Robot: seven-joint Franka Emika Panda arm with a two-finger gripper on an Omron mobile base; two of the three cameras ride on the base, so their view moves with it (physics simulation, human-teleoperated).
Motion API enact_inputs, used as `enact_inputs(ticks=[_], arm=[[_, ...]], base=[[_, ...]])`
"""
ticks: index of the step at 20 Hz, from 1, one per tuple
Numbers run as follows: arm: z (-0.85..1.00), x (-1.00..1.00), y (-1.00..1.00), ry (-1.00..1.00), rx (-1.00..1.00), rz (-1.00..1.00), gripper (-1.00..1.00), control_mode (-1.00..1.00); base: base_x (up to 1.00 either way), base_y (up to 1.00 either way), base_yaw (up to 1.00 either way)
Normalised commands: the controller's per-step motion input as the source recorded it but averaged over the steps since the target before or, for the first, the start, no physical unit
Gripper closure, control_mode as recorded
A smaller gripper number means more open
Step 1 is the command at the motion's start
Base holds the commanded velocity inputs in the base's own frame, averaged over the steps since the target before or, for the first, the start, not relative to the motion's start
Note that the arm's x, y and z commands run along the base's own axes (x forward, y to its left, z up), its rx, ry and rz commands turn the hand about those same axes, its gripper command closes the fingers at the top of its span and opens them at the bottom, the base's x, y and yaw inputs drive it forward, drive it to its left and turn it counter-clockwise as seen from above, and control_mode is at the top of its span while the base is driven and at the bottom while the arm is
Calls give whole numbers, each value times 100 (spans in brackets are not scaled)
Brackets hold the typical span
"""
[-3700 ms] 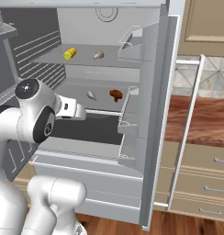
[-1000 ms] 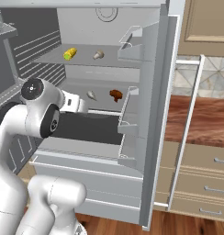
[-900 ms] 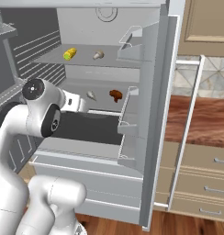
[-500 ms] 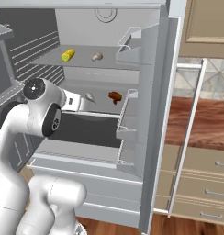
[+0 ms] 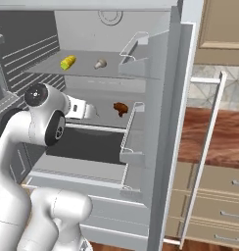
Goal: Gather the corn and mushroom from the fridge and place them on a tray on the dining counter. Then gather the chicken drumstick and fish from the fridge and place them on the other tray.
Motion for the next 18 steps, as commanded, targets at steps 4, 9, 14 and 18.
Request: enact_inputs(ticks=[4, 9, 14, 18], arm=[[0, 0, 0, 0, 0, 0, -100, 100], [0, 0, 0, 0, 0, 0, -100, 100], [0, 0, 0, 0, 0, 0, -100, 100], [0, 0, 0, 0, 0, 0, -100, 100]], base=[[49, 0, 0], [53, 0, 0], [51, 0, 0], [29, 0, 0]])
